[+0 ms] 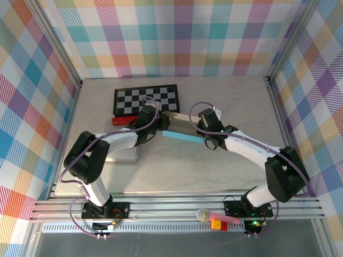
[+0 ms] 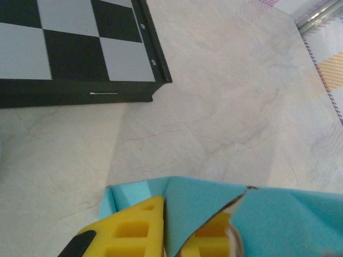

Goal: Fold the paper box

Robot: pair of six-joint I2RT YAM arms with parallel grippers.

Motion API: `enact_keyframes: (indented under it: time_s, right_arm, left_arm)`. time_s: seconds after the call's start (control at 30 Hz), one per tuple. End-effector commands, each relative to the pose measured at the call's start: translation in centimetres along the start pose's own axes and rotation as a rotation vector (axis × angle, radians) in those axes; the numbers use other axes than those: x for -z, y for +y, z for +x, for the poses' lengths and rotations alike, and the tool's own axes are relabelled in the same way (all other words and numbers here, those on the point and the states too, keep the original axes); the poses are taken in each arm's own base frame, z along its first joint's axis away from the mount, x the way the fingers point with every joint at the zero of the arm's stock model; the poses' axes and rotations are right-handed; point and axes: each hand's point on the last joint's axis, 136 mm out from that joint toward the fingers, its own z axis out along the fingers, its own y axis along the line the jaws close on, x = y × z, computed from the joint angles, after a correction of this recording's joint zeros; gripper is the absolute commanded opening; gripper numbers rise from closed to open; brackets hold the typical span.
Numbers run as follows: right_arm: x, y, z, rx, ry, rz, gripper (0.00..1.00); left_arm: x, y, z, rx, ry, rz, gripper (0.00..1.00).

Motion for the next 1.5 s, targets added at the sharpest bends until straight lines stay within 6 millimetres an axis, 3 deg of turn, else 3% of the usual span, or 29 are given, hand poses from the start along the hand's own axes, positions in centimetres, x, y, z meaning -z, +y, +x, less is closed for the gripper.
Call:
enact_keyframes:
  time_s: [0.0, 0.07, 0.13, 0.33, 0.47, 0.63, 0.77, 0.87, 0.97, 1.07, 1.17, 1.27, 1.47]
  right_arm:
    - [2.6, 0.6, 2.6, -0.032, 0.209, 0.008, 0.46]
    - [4.3, 0.5, 3.1, -0.06, 0.264, 0.008, 0.59]
    - [6.1, 0.8, 3.3, -0.08, 0.296, -0.02, 0.65]
    - [10.6, 2.0, 2.4, -0.129, 0.342, -0.122, 0.7]
    - [12.5, 2.1, 0.1, -0.223, 0.316, -0.164, 0.69]
    - [12.9, 1.4, -2.5, -0.471, 0.343, -0.163, 0.65]
    - [12.1, 1.2, -2.4, -0.728, 0.417, -0.096, 0.6]
    - [12.1, 1.2, -2.9, -0.807, 0.399, -0.091, 0.55]
    - [12.4, 1.4, -6.2, -0.619, 0.274, -0.141, 0.51]
    - [11.6, 5.4, -7.8, -0.262, 0.286, -0.355, 0.54]
    - [10.8, 6.8, -6.1, 0.032, 0.386, -0.415, 0.55]
    - [10.0, 5.8, -4.0, 0.256, 0.447, -0.396, 0.55]
    - [10.5, 5.8, -0.2, 0.655, 0.481, -0.364, 0.57]
  left_arm:
    - [0.8, -1.3, 1.7, -0.033, 0.049, 0.04, 0.11]
    - [0.9, -1.3, 1.8, -0.046, 0.052, 0.038, 0.11]
    - [0.9, -1.4, 1.9, -0.062, 0.056, 0.036, 0.11]
    - [0.8, -1.8, 2.4, -0.097, 0.074, 0.034, 0.11]
    - [0.8, -2.0, 2.6, -0.113, 0.076, 0.026, 0.11]
    - [1.0, -2.3, 2.8, -0.145, 0.08, 0.009, 0.11]
    - [1.1, -2.5, 3.2, -0.155, 0.074, -0.003, 0.11]
    - [1.2, -2.5, 3.4, -0.158, 0.065, -0.012, 0.12]
    - [1.3, -2.5, 3.5, -0.155, 0.057, -0.008, 0.12]
    - [1.3, -2.3, 3.9, -0.153, 0.057, -0.008, 0.13]
    - [1.5, -2.1, 4.2, -0.152, 0.054, -0.004, 0.14]
    - [1.5, -2.1, 4.3, -0.155, 0.056, -0.003, 0.15]
    - [1.3, -2.1, 4.4, -0.159, 0.063, -0.004, 0.15]
